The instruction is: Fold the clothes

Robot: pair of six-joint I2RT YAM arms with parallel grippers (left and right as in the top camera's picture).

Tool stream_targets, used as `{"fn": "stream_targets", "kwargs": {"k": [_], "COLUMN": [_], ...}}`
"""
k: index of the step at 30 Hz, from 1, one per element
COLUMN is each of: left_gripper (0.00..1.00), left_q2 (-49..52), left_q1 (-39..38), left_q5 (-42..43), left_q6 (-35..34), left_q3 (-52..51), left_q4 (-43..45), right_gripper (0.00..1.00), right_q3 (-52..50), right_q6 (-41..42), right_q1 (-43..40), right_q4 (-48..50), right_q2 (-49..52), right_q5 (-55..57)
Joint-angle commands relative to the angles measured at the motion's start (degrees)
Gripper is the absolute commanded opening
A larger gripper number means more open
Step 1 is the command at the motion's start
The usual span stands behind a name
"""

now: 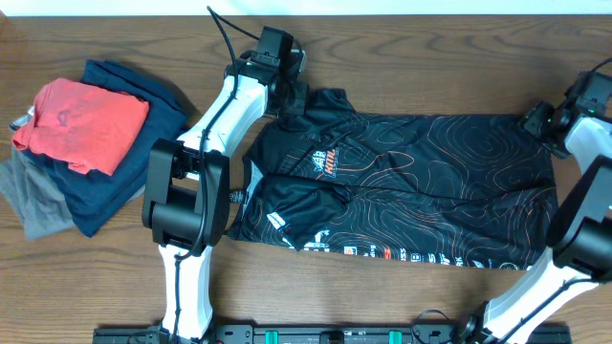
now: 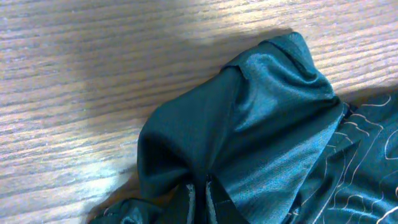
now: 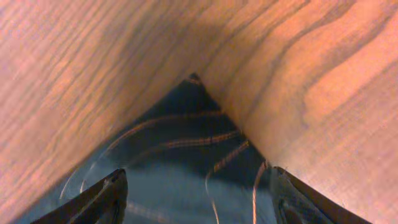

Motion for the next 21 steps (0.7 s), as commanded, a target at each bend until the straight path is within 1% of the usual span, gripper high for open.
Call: {"fn": "stream_targets", "kwargs": {"k": [1,7,15,16,17,20,21], "left_gripper": [0.06,0.06,0.06,0.06,0.06,0.06,0.06], "left_q2": [-0.4,-0.4,-0.4,-0.4,-0.4,-0.4,-0.4], "left_q1": [0.1,-0.1,-1.1,-1.2,-1.3,-1.4,-1.4], "left_q5": [-0.5,-0.5,-0.5,-0.5,-0.5,-0.5,-0.5], "left_q6": [-0.4,-0.4,-0.3,-0.3,-0.3,-0.3,-0.3], "left_q3": [0.0,-0.1,-0.1,-0.1,-0.1,-0.1,-0.1], "left_q4": [-0.4,-0.5,-0.5,-0.5,-0.5,-0.6,-0.7], "right_gripper": [0.73,0.73,0.72,0.7,0.65,0.46,0.38], "right_q3": [0.5,0.5,0.5,0.5,0.5,0.5,0.5], "right_q6": [3.8,4.8,5.2,5.2,5.2,5.2,5.2], "right_q1": [0.2,0.3,0.6,0.6,0.7,0.9,0.9], "right_q4": [2.8,6.0,10.1,10.6,10.8,10.9,10.8], "right_q2": [0.8,3.2,6.6,6.6,6.6,6.6,6.6], "right_q5": [1.5,3.3,1.1,1.0,0.9,0.9,0.9]}}
